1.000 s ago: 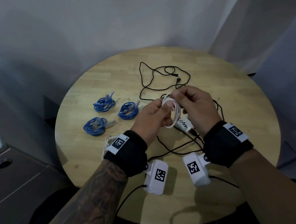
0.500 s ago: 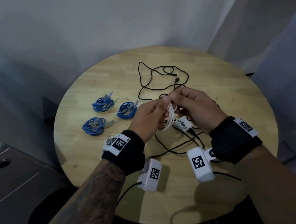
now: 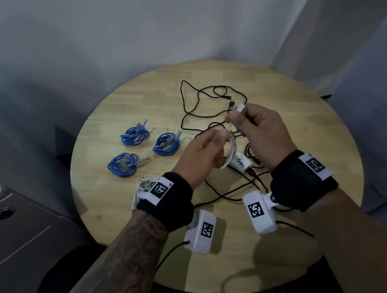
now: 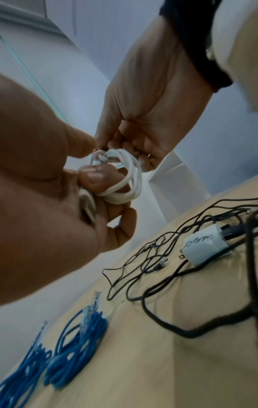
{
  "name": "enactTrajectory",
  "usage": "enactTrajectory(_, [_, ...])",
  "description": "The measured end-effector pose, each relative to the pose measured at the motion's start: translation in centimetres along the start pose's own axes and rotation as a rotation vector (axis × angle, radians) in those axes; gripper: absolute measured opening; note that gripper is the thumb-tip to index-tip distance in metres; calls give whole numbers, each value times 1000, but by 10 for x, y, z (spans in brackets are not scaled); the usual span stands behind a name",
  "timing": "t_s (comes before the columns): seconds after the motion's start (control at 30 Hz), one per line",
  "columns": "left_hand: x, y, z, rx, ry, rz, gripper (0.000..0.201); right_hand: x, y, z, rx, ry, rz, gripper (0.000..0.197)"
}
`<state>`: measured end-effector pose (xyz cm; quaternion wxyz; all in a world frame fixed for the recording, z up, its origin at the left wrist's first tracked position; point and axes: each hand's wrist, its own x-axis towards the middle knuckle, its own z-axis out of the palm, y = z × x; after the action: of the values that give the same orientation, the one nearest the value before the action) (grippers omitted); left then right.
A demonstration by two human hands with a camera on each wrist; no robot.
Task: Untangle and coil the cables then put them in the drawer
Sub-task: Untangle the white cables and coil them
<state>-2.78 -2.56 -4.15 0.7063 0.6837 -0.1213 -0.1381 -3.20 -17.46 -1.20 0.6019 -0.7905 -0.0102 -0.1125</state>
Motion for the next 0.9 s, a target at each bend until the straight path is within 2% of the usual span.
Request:
enactTrajectory(0.1, [0,-1,6,-125,-22,-103,31,3,-1,-4,-52,38,-66,26])
enactTrajectory(0.27, [0,1,15,-78,-37,-64,17,4,2,-7,1,71,-65,20])
enactTrajectory(0.37, [-2,1,8,-156,-29,-69,15,10,5,-12,153,62,-21,8])
enactTrajectory(0.43, [-4,0,0,-237,-17,-43,18,13,8,-16,197,12,-6,12])
enactTrajectory(0.57, [-5,3,-13,-283,57,-20,16,7,18,-5,-42,-122,-12,9])
enactTrajectory(0.63, [-3,2,-14,-302,106,-35,18,4,21,3,-82,-158,1,9])
enactTrajectory(0.77, [-3,-1,-13,-214,194,11,24,-1,22,10,16,-191,108,12])
enactTrajectory(0.9, [-2,-4,-11,-54,316,96,23,-5,12,12,275,-205,306,22])
